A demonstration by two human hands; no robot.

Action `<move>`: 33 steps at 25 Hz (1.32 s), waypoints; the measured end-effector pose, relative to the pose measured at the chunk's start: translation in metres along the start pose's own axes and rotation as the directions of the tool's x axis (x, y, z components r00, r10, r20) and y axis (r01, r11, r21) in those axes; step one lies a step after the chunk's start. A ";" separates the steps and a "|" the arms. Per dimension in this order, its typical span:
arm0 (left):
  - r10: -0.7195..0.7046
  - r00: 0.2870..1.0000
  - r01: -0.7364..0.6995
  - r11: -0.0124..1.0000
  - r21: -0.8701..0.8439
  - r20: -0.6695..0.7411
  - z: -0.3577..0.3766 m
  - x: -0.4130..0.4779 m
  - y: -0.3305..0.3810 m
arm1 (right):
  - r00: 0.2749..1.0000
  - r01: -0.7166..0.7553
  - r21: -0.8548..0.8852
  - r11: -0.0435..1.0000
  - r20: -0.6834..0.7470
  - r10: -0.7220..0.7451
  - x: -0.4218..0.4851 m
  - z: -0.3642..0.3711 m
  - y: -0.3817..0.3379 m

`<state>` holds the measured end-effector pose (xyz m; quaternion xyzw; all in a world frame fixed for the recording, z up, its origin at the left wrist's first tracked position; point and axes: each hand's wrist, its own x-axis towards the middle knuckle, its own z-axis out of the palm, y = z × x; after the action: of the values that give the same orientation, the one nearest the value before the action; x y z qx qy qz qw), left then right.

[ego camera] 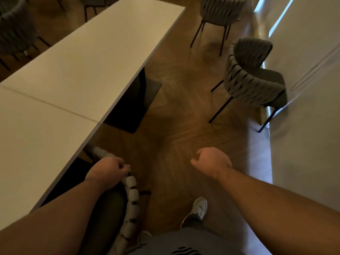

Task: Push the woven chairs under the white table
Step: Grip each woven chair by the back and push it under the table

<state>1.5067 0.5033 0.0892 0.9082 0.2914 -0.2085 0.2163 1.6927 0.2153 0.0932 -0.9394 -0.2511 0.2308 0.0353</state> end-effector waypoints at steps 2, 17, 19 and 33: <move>0.044 0.999 -0.043 0.999 0.031 -0.004 -0.007 0.022 0.034 | 0.997 -0.039 0.026 0.999 -0.068 0.040 0.012 -0.012 0.034; 0.303 0.953 -0.295 0.944 0.150 -0.030 -0.057 0.203 0.256 | 0.927 -0.101 0.267 0.958 -0.325 0.188 0.132 -0.096 0.209; 0.341 0.940 -0.324 0.917 0.234 -0.033 -0.066 0.238 0.269 | 0.924 -0.117 0.264 0.958 -0.325 0.202 0.161 -0.106 0.213; 0.543 0.831 -0.539 0.738 0.406 0.116 -0.217 0.498 0.355 | 0.783 -0.306 0.460 0.833 -0.376 0.495 0.349 -0.211 0.220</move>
<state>2.1516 0.5726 0.1119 0.9790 -0.0360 -0.1901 0.0643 2.1560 0.2043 0.0958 -0.9736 0.0242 0.0359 0.2239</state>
